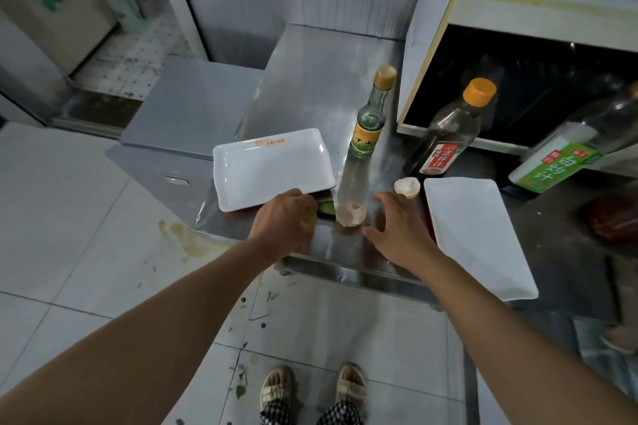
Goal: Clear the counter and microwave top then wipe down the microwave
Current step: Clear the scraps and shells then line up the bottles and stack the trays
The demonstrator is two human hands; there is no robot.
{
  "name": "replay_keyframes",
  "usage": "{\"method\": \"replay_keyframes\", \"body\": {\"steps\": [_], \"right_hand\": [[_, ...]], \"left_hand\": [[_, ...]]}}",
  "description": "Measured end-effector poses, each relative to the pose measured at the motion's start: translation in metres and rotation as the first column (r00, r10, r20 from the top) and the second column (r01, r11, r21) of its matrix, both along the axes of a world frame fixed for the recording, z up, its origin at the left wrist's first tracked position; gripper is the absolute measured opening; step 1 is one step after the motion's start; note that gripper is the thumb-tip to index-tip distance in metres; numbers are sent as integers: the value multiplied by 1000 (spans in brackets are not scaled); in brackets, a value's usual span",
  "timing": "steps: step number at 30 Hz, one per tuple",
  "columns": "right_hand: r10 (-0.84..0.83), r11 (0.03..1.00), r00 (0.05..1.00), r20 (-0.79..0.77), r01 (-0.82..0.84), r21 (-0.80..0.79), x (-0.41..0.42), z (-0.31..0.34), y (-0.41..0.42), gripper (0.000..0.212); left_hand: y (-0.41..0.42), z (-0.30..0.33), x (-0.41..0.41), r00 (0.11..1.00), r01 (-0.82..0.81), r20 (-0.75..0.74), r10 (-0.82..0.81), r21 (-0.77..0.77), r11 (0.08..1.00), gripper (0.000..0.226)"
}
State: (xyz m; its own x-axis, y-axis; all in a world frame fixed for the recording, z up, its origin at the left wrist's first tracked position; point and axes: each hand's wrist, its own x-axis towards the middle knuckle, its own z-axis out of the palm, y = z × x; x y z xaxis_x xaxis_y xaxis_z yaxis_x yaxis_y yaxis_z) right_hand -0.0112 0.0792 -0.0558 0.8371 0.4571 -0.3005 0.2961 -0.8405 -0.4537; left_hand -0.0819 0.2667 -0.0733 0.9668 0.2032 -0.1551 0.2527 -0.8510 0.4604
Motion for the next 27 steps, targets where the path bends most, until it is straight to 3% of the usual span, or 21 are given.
{"method": "replay_keyframes", "body": {"steps": [5,11,17,27], "right_hand": [[-13,1000,1000,-28,13,10,4,-1,-2,58],[-13,999,999,-30,14,36,6,-7,-2,60],[-12,999,1000,-25,14,49,5,-10,-2,59],[18,998,999,-49,-15,63,4,-15,1,66]], "left_hand": [[-8,7,20,996,20,86,-19,-11,1000,27],[-10,-2,28,990,116,66,-122,94,989,26],[-8,-3,32,989,148,9,-149,95,984,30],[-11,-9,30,985,163,34,-171,156,974,27]]}}
